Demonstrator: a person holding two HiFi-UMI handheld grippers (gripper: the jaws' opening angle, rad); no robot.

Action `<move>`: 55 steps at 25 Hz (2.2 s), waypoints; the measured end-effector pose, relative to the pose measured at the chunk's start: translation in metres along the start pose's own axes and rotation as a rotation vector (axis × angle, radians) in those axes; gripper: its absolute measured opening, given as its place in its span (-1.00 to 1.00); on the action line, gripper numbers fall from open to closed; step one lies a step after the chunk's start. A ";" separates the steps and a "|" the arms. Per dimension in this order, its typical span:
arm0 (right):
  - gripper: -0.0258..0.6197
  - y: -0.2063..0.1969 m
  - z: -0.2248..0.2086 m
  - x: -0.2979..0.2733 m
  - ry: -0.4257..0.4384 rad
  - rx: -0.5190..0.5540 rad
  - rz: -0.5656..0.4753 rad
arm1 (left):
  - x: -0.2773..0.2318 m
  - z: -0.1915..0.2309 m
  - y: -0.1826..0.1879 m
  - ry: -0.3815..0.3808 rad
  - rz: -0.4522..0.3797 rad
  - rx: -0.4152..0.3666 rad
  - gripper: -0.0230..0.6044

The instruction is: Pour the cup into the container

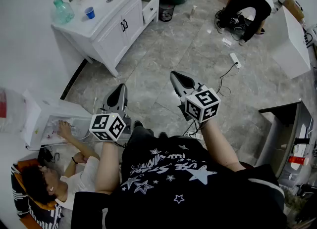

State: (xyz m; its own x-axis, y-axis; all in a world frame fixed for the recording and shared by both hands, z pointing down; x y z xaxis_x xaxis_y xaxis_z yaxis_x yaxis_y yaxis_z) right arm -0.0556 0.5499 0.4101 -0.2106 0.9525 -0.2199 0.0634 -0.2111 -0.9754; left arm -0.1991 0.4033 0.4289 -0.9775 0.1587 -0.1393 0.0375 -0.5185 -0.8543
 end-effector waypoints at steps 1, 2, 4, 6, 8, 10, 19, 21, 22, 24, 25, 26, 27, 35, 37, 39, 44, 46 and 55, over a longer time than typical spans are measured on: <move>-0.90 -0.001 -0.002 0.001 -0.001 -0.001 0.000 | -0.002 -0.002 -0.002 0.001 0.003 -0.002 -0.90; -0.90 -0.002 -0.005 0.002 -0.002 -0.002 0.001 | -0.004 -0.003 -0.004 0.001 0.005 -0.004 -0.90; -0.90 -0.005 -0.009 0.003 -0.004 -0.005 0.005 | -0.007 -0.005 -0.009 0.003 0.010 -0.005 -0.90; -0.90 -0.009 -0.013 0.004 -0.003 -0.010 0.011 | -0.009 -0.006 -0.012 0.009 0.013 -0.004 -0.90; -0.90 -0.013 -0.015 0.004 0.004 -0.014 0.018 | -0.010 -0.007 -0.016 0.022 0.017 -0.006 -0.90; -0.90 -0.015 -0.019 0.002 0.013 -0.016 0.021 | -0.012 -0.005 -0.018 0.035 0.020 -0.008 -0.90; -0.82 -0.009 -0.044 -0.054 0.019 -0.050 -0.015 | -0.037 0.031 0.000 0.074 0.004 -0.025 -0.90; -0.51 -0.004 -0.048 -0.077 0.034 -0.040 -0.014 | -0.049 0.048 0.010 0.081 -0.002 -0.030 -0.90; -0.48 -0.002 -0.050 -0.089 0.043 -0.033 -0.009 | -0.055 0.058 0.015 0.087 -0.005 -0.028 -0.90; -0.35 0.002 -0.053 -0.118 0.070 -0.013 0.001 | -0.067 0.080 0.028 0.102 -0.015 -0.020 -0.90; -0.29 0.004 -0.054 -0.135 0.086 0.001 0.009 | -0.074 0.091 0.037 0.110 -0.021 -0.016 -0.90; -0.18 0.006 -0.055 -0.152 0.098 0.017 0.021 | -0.082 0.103 0.045 0.117 -0.025 -0.009 -0.90; -0.14 0.009 -0.057 -0.170 0.107 0.028 0.035 | -0.090 0.114 0.053 0.123 -0.029 0.001 -0.90; 0.06 0.042 -0.060 -0.309 0.169 0.065 0.073 | -0.133 0.203 0.120 0.181 -0.051 0.013 -0.90; 0.14 0.049 -0.060 -0.341 0.183 0.086 0.079 | -0.140 0.226 0.134 0.204 -0.061 0.021 -0.90; 0.20 0.056 -0.060 -0.370 0.193 0.094 0.080 | -0.147 0.246 0.147 0.219 -0.072 0.028 -0.90; 0.26 0.059 -0.057 -0.429 0.236 0.101 0.096 | -0.156 0.284 0.167 0.262 -0.089 0.043 -0.90; 0.26 0.060 -0.058 -0.446 0.253 0.100 0.100 | -0.159 0.295 0.172 0.281 -0.083 0.040 -0.90; 0.22 0.067 -0.076 -0.553 0.379 0.199 0.115 | -0.178 0.357 0.200 0.415 -0.090 0.026 -0.90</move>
State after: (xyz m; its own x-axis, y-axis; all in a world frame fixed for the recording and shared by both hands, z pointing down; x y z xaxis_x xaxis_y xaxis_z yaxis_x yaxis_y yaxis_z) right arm 0.1392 0.0258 0.4677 0.1623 0.9255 -0.3423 -0.1312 -0.3236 -0.9371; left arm -0.0916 -0.0283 0.4620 -0.8099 0.5262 -0.2591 -0.0546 -0.5075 -0.8599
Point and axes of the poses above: the fingertips, and each gripper's own axes: x backward along the fingers, z to its left, y out of its top, the point moved 2 cm from there along x, backward along the fingers, and after that the axes turned 12 degrees about x, right-handed, at the moved point
